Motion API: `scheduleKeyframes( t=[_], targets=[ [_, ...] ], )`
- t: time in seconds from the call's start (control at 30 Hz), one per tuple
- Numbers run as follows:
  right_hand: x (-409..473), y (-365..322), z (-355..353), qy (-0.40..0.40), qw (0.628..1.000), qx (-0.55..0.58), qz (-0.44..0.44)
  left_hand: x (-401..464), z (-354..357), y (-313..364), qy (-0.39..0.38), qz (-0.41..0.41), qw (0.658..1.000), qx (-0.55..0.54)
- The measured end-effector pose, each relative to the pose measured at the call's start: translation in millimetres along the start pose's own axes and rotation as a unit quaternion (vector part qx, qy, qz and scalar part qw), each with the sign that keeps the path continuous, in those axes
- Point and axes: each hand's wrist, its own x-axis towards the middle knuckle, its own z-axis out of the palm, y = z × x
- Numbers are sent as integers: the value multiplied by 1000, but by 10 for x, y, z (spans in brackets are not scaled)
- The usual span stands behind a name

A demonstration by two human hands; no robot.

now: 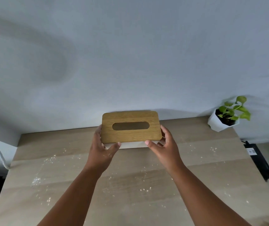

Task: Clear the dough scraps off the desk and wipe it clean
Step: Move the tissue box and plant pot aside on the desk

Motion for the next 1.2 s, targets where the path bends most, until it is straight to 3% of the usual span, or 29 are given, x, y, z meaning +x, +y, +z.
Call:
scheduleKeyframes(
  t=[0.6,1.2],
  targets=[
    [369,492,-1918,53,997,44,29,-49,1999,257,-10,23,999,24],
    [647,727,-2304,33,999,15,12,46,2595,232,10,-24,999,21]
  ],
)
